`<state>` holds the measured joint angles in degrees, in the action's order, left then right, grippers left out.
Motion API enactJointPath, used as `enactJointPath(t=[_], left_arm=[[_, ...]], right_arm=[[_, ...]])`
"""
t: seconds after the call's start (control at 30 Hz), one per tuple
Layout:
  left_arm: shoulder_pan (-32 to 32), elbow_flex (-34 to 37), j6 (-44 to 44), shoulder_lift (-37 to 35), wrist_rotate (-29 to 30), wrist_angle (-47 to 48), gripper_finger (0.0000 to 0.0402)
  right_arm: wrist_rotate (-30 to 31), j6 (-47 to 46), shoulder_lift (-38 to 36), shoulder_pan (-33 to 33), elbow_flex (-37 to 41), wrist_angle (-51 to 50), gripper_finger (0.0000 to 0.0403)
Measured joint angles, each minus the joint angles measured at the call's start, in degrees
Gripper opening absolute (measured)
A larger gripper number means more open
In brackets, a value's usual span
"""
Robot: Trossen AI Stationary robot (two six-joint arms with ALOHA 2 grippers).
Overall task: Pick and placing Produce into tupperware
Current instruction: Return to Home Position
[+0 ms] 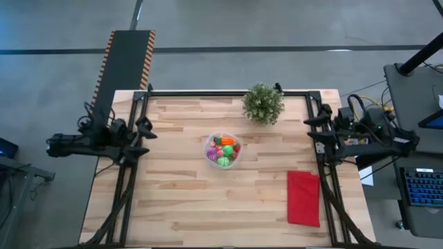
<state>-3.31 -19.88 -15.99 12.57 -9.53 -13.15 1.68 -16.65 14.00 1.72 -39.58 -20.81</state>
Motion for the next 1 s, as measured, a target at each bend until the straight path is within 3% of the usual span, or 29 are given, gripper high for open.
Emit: enactJointPath(t=[0.3, 0.43, 0.63, 1.0], left_arm=[[0.00, 12.42, -0.22, -10.98, 0.93, -6.06, 0.0240], [0.00, 14.68, -0.24, -11.03, 1.40, -6.92, 0.0240], [-0.02, 17.68, -0.25, -10.92, 3.54, -7.23, 0.0240], [-0.01, 19.39, -3.16, -9.52, 5.35, -0.39, 0.0240]], right_arm=[[-0.20, 3.21, -10.49, 0.01, 7.48, 1.07, 0.0235], [-0.35, 6.11, -14.06, 0.01, 9.55, 3.05, 0.0235], [-0.64, 8.79, -13.04, 0.01, 10.92, 4.69, 0.0235], [-4.63, 8.50, -13.99, 0.00, 23.13, 16.25, 0.0235]])
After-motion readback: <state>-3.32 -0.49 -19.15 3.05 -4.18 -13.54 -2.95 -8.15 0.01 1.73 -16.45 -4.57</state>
